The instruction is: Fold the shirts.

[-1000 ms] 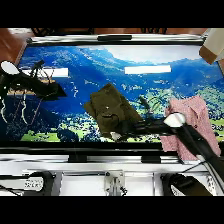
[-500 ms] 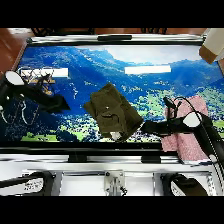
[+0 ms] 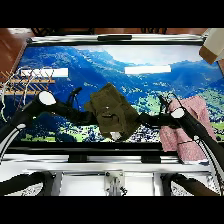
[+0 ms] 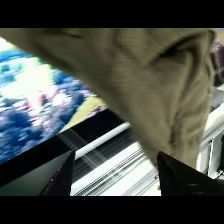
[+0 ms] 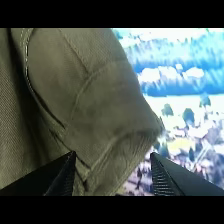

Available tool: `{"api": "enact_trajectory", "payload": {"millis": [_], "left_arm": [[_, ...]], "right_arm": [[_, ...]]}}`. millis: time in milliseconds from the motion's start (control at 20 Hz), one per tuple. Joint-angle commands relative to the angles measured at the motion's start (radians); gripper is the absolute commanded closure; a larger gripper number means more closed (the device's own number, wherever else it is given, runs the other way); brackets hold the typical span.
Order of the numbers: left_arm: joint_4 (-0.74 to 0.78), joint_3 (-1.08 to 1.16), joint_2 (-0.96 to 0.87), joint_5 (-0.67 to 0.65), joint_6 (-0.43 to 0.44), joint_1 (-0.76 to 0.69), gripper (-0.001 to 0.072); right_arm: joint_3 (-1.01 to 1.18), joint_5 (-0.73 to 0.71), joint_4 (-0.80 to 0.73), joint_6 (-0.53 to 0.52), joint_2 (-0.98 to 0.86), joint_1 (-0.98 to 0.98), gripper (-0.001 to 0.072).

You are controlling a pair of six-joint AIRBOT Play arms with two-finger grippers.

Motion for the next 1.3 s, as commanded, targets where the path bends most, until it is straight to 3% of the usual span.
{"api": "enact_trajectory", "payload": {"millis": [0, 250, 350, 450, 500, 850, 1050, 1100, 1150, 1250], "left_arm": [[-0.017, -0.008, 0.000, 0.059, -0.033, -0.094, 0.0105], [-0.049, -0.008, 0.000, 0.177, -0.044, -0.137, 0.0116], [-0.050, -0.008, 0.000, 0.191, -0.040, -0.140, 0.0314], [-0.049, -0.008, 0.000, 0.178, -0.031, -0.140, 0.0567], [-0.049, -0.008, 0.001, 0.169, -0.015, -0.140, 0.0648], [-0.033, -0.003, 0.051, 0.114, 0.013, -0.111, 0.0648], [-0.021, -0.003, 0.091, 0.054, 0.012, -0.091, 0.0648], [-0.021, -0.003, 0.101, 0.051, 0.012, -0.091, 0.0648], [-0.021, -0.003, 0.110, 0.048, 0.008, -0.091, 0.0648], [-0.021, -0.003, 0.113, 0.038, 0.008, -0.091, 0.0648]], "right_arm": [[0.000, -0.043, 0.035, -0.056, -0.029, 0.000, 0.0129], [-0.001, -0.065, 0.038, -0.070, -0.029, 0.005, 0.0129], [0.000, -0.084, 0.039, -0.069, -0.029, 0.005, 0.0129], [-0.001, -0.092, 0.038, -0.069, -0.033, 0.005, 0.0129], [0.000, -0.092, 0.038, -0.066, -0.040, 0.005, 0.0129], [0.043, 0.036, -0.031, -0.110, 0.029, -0.047, 0.0129], [0.084, 0.034, -0.063, -0.113, 0.042, -0.126, 0.0129], [0.084, 0.036, -0.053, -0.134, 0.016, -0.122, 0.0127], [0.084, 0.039, -0.019, -0.169, -0.016, -0.108, 0.0068], [0.084, 0.034, 0.053, -0.255, -0.085, -0.068, 0.0068]]}}
